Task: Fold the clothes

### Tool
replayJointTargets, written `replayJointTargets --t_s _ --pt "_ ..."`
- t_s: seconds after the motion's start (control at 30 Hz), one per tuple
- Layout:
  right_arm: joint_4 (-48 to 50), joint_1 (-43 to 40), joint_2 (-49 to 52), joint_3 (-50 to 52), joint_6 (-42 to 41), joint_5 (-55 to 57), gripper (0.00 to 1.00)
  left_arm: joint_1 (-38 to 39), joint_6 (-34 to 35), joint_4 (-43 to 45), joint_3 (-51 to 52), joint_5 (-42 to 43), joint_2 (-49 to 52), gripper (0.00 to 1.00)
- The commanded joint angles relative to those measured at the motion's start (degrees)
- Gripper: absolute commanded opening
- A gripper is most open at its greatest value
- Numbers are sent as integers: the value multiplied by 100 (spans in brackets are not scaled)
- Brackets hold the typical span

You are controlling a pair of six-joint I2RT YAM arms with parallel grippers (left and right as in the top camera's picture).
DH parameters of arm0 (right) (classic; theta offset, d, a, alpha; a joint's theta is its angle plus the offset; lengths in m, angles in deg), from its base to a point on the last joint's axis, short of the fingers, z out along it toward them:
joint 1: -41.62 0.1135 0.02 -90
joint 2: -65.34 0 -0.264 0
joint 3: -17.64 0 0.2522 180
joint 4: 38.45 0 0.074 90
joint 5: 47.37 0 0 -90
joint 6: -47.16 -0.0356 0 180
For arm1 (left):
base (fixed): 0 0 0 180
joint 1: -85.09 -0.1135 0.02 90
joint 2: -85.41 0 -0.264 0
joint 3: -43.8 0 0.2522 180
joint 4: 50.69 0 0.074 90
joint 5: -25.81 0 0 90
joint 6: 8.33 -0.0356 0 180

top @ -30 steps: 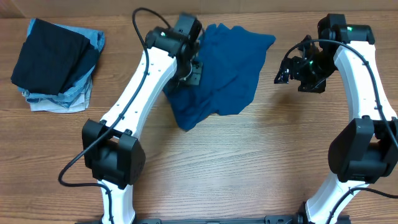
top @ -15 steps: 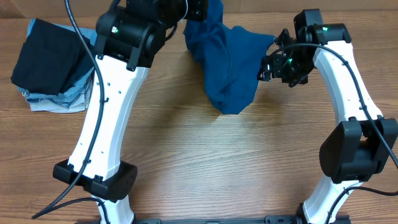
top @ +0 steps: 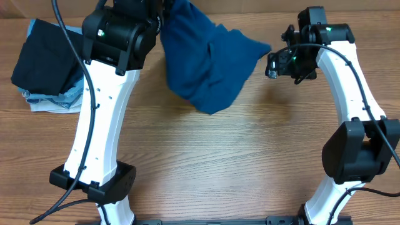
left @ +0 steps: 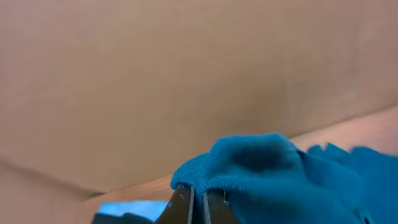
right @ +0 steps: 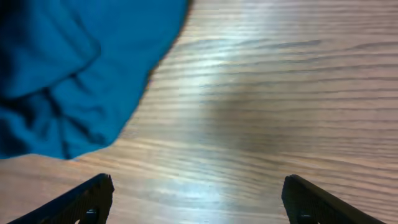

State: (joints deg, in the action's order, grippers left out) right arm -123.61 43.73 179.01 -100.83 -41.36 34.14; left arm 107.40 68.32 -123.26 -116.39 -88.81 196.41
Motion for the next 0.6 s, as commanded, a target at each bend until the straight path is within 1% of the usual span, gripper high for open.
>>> replayJointTargets --t_s 0.0,0.1,0.23,0.27,0.3,0.33,0.37,0.43,0.47,0.5,0.57 --pt "66 -192 -201 -101 -452 98 91 -17 461 243 -199 317 -282 4" --pt "55 -367 -201 -101 -455 94 91 -17 568 693 -199 2358 -315 4" --pt "20 -435 -201 -101 -448 74 92 -17 564 1346 -197 4581 -310 4" --pt "33 -435 -201 -101 -448 74 92 -17 570 1674 -197 5239 -310 4" --pt "44 -435 -201 -101 -448 74 92 -17 619 2013 -197 5685 -310 4" --pt "44 -435 -201 -101 -448 76 92 -17 774 2363 -197 5919 -310 4" --pt "35 -448 -201 -101 -450 96 93 -17 1123 2883 -197 6008 -310 4" --pt "20 -531 -201 -101 -483 96 93 -17 1786 3670 -197 5949 -310 4" --pt "20 -595 -201 -101 -568 96 93 -15 2210 4050 -197 5735 -310 4" --pt "22 -717 -201 -101 -682 76 93 -15 2422 4273 -197 5545 -310 4" --pt "-48 -911 -201 -101 -739 -116 93 -15 2439 4194 -197 4916 -308 4"
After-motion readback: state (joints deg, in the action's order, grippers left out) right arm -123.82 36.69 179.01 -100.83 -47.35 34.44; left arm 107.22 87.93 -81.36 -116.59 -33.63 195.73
